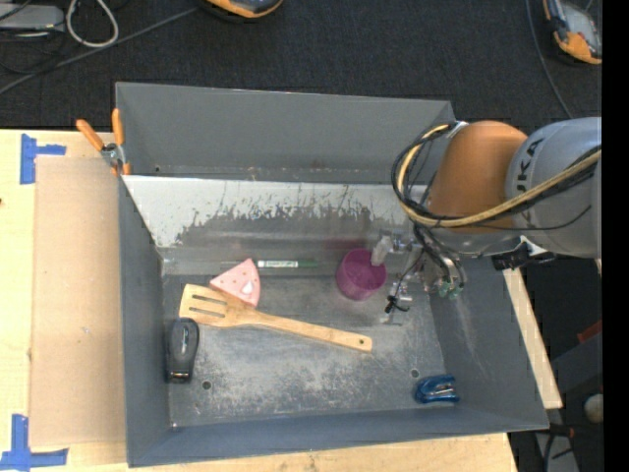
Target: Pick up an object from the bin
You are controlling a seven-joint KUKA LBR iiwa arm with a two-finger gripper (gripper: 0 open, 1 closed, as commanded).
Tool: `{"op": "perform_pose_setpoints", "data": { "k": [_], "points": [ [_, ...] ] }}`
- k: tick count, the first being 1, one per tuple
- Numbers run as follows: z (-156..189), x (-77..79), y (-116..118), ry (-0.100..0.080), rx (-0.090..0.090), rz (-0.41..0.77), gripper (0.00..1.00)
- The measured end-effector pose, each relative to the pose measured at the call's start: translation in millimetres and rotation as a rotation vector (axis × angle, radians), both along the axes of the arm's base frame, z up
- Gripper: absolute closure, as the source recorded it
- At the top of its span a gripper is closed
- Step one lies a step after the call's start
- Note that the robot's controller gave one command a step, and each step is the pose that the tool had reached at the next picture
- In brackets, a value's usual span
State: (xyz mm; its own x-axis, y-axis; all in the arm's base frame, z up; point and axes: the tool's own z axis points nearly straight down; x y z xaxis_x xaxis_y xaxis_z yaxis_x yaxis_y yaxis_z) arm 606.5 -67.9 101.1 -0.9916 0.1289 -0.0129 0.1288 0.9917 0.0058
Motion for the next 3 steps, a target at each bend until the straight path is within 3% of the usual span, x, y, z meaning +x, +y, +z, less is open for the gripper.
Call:
{"op": "perform_pose_setpoints", "data": {
  "k": [1,2,3],
  "points": [
    [-27,-4.3,2,-0.007,-0.002,0.041,0.0],
    [-30,-8.7,2,-0.004,-0.002,0.04,0.0],
    [-18,14.1,4,-0.003,-0.001,0.045,0.0]
  ]
}}
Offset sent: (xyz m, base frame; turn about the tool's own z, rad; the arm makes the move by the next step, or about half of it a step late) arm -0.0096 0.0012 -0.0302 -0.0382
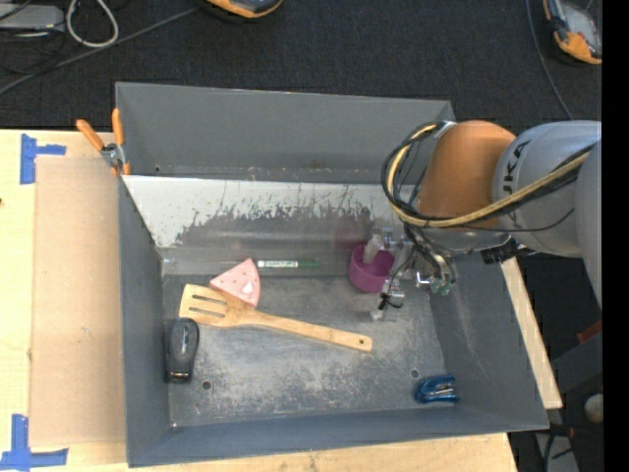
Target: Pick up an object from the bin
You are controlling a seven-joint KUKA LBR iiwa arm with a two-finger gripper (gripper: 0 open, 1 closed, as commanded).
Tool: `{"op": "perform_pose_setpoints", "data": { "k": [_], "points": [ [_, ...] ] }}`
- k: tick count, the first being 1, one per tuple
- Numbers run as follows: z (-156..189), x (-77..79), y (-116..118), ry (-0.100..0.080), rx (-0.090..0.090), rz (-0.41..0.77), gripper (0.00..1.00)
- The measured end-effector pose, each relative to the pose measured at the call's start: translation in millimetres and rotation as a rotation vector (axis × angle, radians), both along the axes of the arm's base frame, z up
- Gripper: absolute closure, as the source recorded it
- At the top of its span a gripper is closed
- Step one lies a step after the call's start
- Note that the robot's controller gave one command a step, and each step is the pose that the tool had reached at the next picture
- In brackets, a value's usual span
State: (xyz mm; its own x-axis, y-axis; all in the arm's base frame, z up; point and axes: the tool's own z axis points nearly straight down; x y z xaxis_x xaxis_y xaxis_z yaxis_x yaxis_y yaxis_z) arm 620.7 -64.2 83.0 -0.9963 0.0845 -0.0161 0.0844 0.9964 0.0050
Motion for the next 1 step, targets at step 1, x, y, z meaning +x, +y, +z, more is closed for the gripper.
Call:
{"op": "perform_pose_setpoints", "data": {
  "k": [1],
  "points": [
    [-5.0,-5.0,-10.7,0.027,0.002,0.035,1.0]
  ]
}}
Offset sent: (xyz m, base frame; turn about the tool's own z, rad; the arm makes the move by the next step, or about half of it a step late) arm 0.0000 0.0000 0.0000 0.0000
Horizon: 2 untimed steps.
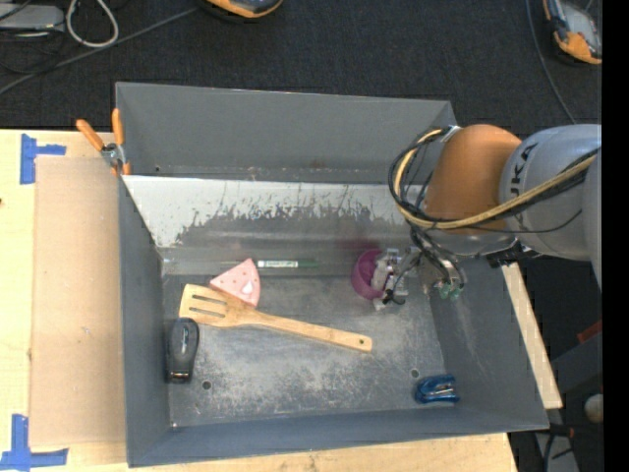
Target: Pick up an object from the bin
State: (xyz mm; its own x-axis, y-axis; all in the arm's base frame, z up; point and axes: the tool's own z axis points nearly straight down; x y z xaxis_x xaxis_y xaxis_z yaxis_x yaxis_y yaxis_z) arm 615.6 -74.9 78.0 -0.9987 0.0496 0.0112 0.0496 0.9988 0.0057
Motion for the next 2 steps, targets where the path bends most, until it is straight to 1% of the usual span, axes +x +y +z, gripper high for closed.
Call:
{"op": "perform_pose_setpoints", "data": {
  "k": [1,2],
  "points": [
    [0,0.0,0,0.0,0.0,0.001,1.0],
    [35,0.2,-2,-0.001,0.0,0.033,1.0]
  ]
}}
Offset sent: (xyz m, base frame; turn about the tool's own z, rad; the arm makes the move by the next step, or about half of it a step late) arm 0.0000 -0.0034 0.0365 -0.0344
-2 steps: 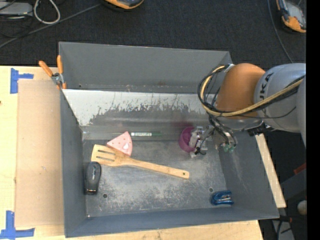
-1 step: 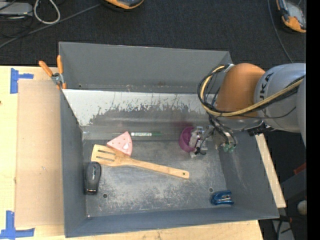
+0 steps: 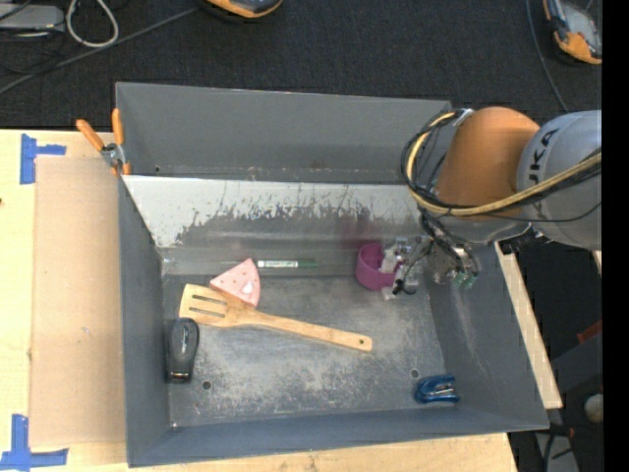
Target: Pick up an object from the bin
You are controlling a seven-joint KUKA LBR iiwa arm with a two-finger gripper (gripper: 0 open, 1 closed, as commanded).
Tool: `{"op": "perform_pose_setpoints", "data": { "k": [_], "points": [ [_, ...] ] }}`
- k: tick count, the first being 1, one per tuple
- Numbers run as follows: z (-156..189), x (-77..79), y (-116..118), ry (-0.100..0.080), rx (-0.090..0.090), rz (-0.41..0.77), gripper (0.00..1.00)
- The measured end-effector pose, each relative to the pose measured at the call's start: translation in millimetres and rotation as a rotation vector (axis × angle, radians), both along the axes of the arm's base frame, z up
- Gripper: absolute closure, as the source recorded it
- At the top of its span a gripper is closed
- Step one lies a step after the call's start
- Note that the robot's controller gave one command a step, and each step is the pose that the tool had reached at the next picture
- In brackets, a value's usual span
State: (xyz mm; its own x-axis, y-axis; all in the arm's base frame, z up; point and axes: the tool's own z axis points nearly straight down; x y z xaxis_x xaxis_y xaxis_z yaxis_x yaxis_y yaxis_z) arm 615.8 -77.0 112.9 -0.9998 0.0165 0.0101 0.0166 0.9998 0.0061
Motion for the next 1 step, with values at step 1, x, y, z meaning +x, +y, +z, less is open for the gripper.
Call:
{"op": "perform_pose_setpoints", "data": {
  "k": [1],
  "points": [
    [4.4,-4.6,-0.7,-0.001,0.001,0.005,1.0]
  ]
}}
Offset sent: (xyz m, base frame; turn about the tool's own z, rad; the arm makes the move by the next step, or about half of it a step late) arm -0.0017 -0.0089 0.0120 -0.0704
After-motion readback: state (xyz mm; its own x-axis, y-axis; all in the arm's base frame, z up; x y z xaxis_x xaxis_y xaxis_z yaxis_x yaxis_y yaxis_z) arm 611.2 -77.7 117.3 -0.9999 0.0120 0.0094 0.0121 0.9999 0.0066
